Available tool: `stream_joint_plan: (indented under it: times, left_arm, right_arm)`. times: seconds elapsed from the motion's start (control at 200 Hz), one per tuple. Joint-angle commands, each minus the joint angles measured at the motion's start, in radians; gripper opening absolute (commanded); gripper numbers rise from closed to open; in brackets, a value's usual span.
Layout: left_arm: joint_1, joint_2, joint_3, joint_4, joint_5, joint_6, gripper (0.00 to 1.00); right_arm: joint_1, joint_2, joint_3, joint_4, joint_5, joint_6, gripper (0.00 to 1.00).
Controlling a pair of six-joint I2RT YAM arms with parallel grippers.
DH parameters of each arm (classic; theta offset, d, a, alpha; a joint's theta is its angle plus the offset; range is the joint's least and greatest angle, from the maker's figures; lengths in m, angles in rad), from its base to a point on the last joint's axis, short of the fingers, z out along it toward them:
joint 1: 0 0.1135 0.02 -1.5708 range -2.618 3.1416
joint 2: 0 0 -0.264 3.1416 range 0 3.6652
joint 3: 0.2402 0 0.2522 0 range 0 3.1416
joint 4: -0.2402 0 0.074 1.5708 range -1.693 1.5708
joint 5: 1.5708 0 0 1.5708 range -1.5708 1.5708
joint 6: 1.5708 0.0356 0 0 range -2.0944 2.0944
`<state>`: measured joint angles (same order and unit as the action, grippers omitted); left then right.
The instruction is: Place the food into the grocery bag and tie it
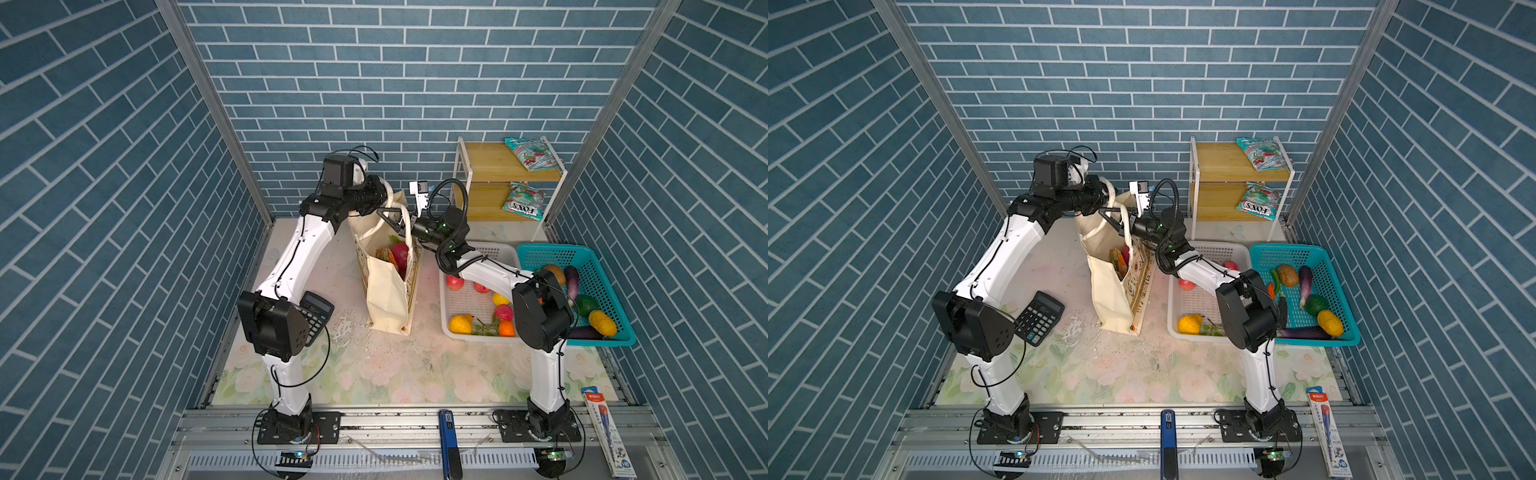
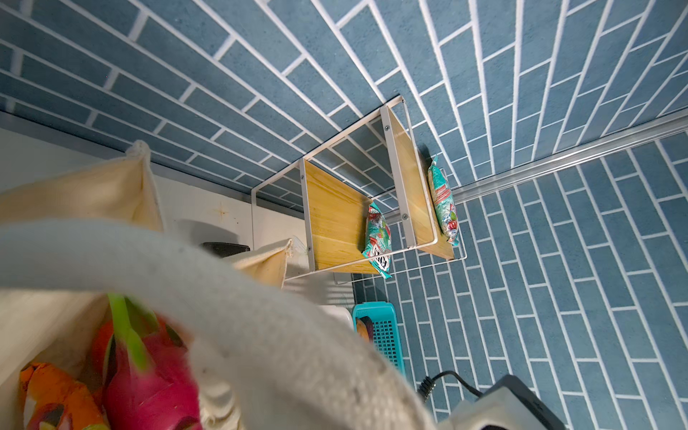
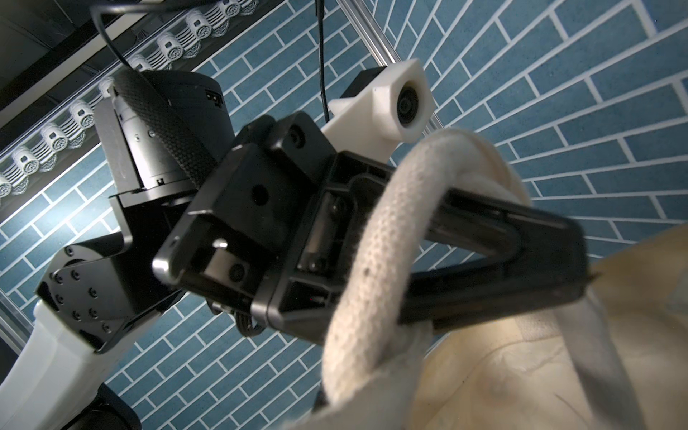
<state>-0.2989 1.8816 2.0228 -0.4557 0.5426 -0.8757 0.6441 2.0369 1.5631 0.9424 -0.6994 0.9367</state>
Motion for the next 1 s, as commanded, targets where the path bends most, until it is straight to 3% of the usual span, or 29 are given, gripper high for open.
stream_joint_plan:
  times: [0.0, 0.28, 0.645, 0.855, 0.995]
  left_arm:
    - [-0.009, 0.014, 0.016, -0.059, 0.04, -0.001, 0.0]
    - [0.003, 0.009, 0.069, 0.004, 0.066, -0.085, 0.0]
    - [0.047, -0.029, -0.008, 0.146, 0.101, -0.22, 0.0]
    - [0.076, -0.076, -0.091, 0.117, 0.132, -0.219, 0.0]
    - [0.081, -0.094, -0.107, -0.021, 0.138, -0.121, 0.0]
  right_arm:
    - [-0.015, -0.078, -0.023, 0.012, 0.024, -0.044, 0.0]
    - [-0.015, -0.134, -0.114, -0.136, -0.038, -0.157, 0.0]
    - [-0.016, -0.15, -0.153, -0.218, -0.024, -0.231, 0.0]
    - [-0.029, -0.164, -0.153, -0.233, 0.039, -0.253, 0.0]
    - [-0.041, -0.169, -0.14, -0.245, 0.076, -0.265, 0.0]
